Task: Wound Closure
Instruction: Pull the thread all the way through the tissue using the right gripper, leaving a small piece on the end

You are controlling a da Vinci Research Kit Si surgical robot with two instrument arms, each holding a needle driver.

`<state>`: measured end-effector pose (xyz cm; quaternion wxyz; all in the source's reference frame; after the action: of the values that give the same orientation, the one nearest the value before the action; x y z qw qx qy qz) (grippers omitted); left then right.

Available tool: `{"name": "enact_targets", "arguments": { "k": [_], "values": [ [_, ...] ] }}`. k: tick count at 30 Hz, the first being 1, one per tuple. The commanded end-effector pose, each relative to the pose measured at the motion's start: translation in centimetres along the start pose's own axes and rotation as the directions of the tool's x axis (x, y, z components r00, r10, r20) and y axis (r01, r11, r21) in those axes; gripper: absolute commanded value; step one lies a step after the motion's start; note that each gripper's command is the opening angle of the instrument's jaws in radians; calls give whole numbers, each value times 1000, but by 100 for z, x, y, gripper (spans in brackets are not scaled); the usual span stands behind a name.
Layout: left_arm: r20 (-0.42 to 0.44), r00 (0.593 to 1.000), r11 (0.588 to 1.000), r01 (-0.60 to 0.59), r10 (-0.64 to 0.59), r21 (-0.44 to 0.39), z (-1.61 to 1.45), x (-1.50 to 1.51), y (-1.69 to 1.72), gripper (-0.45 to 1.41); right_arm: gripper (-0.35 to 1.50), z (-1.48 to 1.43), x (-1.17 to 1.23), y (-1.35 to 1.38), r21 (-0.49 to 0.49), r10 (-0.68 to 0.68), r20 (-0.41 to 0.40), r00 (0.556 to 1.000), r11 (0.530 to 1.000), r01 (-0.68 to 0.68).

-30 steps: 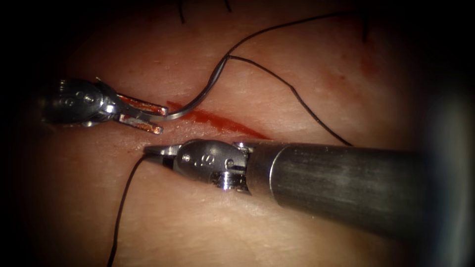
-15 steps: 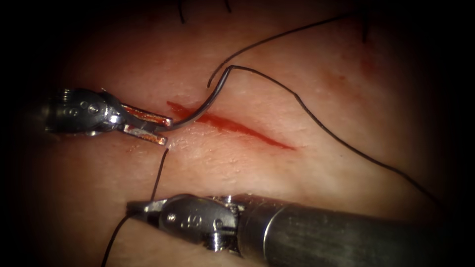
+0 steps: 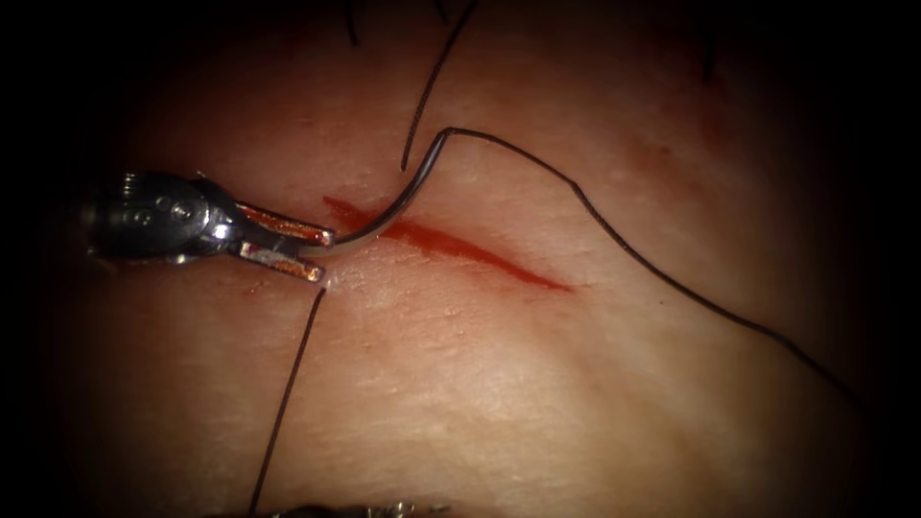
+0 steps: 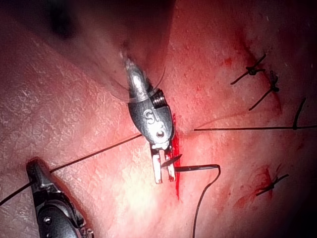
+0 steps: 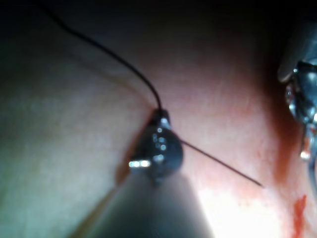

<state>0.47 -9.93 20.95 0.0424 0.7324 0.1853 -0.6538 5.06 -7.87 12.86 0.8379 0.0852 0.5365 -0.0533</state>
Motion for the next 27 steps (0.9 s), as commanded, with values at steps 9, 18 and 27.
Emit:
{"name": "enact_targets", "arguments": {
  "k": [9,18,27],
  "values": [
    [-2,1000,1000,2,-2,0,7,-7,2,-45,-35,-12,8,-17,-1,-5,5,1000,1000,5],
    [-2,1000,1000,2,-2,0,8,-7,1,-45,135,-18,-5,8,-126,111,37,993,986,-105],
    [54,998,999,13,-15,45,15,-16,-7,-45,136,-39,-18,20,-147,146,45,988,979,-139]
  ]
}}
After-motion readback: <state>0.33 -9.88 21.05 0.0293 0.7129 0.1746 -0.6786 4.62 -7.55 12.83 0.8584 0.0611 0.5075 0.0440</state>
